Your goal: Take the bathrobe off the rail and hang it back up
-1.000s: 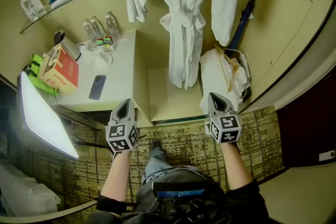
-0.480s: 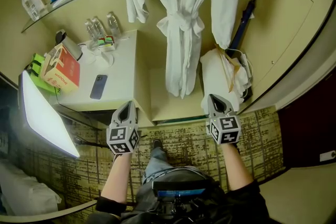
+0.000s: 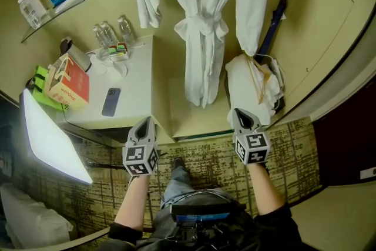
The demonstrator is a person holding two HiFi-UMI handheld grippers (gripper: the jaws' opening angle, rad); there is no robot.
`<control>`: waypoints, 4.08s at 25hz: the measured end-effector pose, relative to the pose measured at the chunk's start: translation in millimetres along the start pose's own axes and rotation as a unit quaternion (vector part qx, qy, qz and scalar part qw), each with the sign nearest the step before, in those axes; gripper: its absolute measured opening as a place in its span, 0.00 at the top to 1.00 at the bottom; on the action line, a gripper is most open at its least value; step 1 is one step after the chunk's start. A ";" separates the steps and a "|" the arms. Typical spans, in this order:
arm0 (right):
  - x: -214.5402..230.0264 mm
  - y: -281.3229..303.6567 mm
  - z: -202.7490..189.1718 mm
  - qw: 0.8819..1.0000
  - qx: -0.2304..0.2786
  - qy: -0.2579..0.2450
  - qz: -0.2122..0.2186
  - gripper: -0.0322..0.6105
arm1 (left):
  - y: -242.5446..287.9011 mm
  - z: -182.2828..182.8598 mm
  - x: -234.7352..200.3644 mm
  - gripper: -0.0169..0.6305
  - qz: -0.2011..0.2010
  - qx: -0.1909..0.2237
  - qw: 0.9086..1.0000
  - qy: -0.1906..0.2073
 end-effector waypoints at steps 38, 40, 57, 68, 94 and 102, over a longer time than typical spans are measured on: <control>-87.1 193.2 263.6 0.983 0.150 -0.103 0.006 0.91 | 231.9 316.4 -83.4 0.66 -0.085 0.259 0.943 0.192; -83.5 199.7 298.5 0.977 0.171 -0.128 0.006 0.91 | 236.9 360.4 -83.0 0.66 -0.077 0.290 0.926 0.228; -116.7 207.3 537.2 0.938 0.275 -0.207 0.032 0.91 | 260.5 645.3 -104.7 0.66 0.025 0.379 0.845 0.377; -141.4 208.6 596.8 0.921 0.311 -0.231 0.045 0.91 | 243.1 747.6 -105.6 0.66 0.075 0.399 0.806 0.431; -122.9 197.6 608.5 0.921 0.309 -0.234 0.046 0.91 | 277.5 787.2 -85.1 0.66 0.081 0.374 0.805 0.453; -114.9 192.3 606.6 0.921 0.311 -0.230 0.045 0.91 | 268.2 795.3 -90.9 0.67 0.099 0.394 0.807 0.428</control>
Point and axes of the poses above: the fingertips, and each gripper's own axes: y forward along the fingers, x to its right, z out of its top, the point moved 2 cm from there along -y, backward along the fingers, and after that the axes turned 13 degrees about y, right-handed, at the moved point
